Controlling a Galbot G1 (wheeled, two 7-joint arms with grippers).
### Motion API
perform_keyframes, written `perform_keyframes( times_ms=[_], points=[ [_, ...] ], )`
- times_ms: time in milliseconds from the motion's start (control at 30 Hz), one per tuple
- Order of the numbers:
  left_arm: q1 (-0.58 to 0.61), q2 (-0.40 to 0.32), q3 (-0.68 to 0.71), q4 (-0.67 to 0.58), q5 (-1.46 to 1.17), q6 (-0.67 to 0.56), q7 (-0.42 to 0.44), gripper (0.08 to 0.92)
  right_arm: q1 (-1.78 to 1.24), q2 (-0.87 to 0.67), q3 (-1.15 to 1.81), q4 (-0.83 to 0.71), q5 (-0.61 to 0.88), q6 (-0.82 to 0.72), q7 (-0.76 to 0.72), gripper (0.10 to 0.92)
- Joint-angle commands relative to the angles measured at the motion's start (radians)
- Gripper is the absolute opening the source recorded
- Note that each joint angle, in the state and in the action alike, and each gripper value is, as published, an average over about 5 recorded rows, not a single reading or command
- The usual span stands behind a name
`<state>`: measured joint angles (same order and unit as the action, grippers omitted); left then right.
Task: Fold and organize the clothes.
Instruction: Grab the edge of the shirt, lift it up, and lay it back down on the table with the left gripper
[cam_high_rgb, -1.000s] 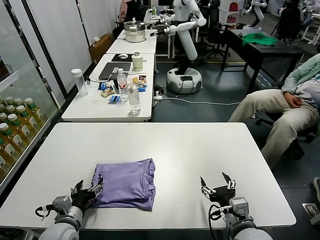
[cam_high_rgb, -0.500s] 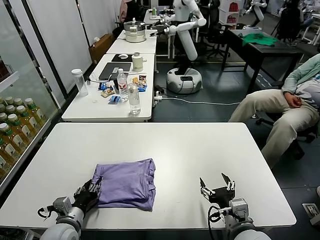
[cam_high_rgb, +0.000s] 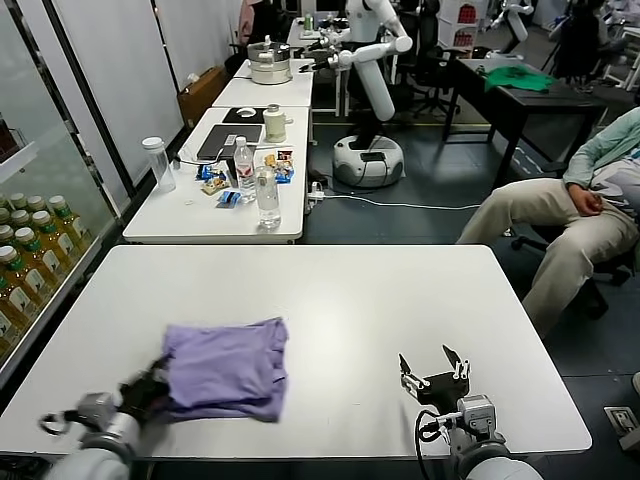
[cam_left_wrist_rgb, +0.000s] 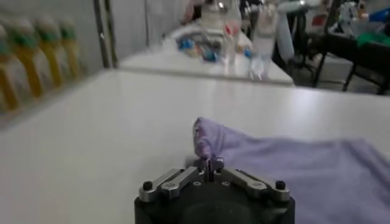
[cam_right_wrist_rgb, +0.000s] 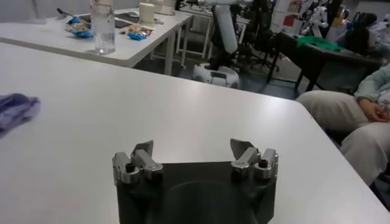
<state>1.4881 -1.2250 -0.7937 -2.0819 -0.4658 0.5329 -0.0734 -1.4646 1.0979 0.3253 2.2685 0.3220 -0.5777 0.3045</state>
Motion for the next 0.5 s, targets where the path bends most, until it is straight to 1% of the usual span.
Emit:
perform_keyframes(
  times_ms=[33,100,167,267,367,433,500],
  points=[
    [0.002,0.168,-0.487,-0.122,0.024,0.047,0.154,0.11,-0.001,0.003,0.007,-0.005,0.0,0.0,-0.002,0.823],
    [0.0,0.163,-0.441,-0.124,0.026,0.046,0.159,0.11,-0.003,0.004,0.009,-0.007,0.0,0.001,-0.003,0.823],
    [-0.001,0.125,-0.341,-0.156,0.042,0.043,0.156,0.11,-0.005,0.006,0.01,-0.009,0.0,0.001,-0.003,0.823],
    [0.007,0.012,-0.071,-0.259,0.134,0.031,0.147,0.11,-0.007,0.007,0.013,-0.01,0.0,0.001,-0.004,0.823],
    [0.017,-0.098,0.264,-0.342,0.239,0.032,0.136,0.11,-0.008,0.006,0.019,-0.012,0.0,0.001,-0.004,0.823],
    [0.022,-0.154,0.466,-0.354,0.276,0.041,0.128,0.11,-0.01,0.004,0.024,-0.013,0.0,0.001,-0.004,0.823],
    [0.026,-0.2,0.61,-0.332,0.306,0.042,0.126,0.11,-0.013,0.005,0.03,-0.013,0.001,0.001,-0.004,0.823]
  ],
)
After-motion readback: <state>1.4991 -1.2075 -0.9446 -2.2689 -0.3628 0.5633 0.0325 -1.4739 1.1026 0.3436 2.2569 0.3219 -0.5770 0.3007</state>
